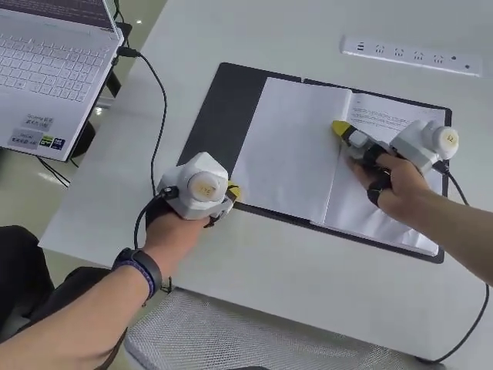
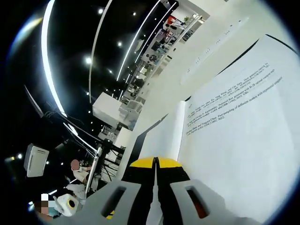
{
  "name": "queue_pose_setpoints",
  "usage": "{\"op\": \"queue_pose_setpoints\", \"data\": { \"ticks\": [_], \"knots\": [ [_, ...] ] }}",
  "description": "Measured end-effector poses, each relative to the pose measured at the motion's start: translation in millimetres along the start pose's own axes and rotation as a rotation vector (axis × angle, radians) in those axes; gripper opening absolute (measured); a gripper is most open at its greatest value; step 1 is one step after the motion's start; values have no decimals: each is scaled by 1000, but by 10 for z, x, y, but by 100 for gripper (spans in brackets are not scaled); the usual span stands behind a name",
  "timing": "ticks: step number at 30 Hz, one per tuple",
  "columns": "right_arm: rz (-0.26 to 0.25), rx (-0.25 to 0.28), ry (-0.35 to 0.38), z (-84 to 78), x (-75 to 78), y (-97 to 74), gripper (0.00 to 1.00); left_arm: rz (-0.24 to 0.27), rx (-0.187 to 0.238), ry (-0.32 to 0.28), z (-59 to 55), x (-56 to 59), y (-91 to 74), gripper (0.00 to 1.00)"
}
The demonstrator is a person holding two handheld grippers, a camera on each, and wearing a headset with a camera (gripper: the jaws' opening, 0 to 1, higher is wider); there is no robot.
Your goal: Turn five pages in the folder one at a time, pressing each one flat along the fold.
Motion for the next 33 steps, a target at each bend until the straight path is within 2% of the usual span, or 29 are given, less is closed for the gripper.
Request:
{"op": "queue_pose_setpoints", "data": {
  "ticks": [8,14,19,22,25,28,33],
  "knots": [
    [13,4,12,-119,-99,-215,0,3,-1,-2,24,17,-34,0],
    [31,-24,0,-224,-199,-360,0,1,-1,-2,14,13,-17,0],
    [54,-70,-32,-339,-266,-512,0,3,2,-3,2,3,-1,0],
    [78,-101,-45,-416,-251,-582,0,-1,3,-1,-4,5,8,0],
    [77,-112,-47,-456,-244,-625,0,-4,1,3,-13,6,18,0],
    [85,-148,-64,-526,-239,-674,0,-4,2,1,-20,0,22,0],
    [83,-145,-51,-615,-218,-784,0,-7,3,3,-29,-9,27,0]
  ]
}}
Point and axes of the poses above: the centre of the closed fingertips' face, and the gripper's own axes: y roughly forward along the fingers, x roughly to its right, z roughly out of its top, the point moved 9 cm from there along -y, roughly backward along the fingers, and after that the axes turned 12 degrees about x, right-handed, at the moved point
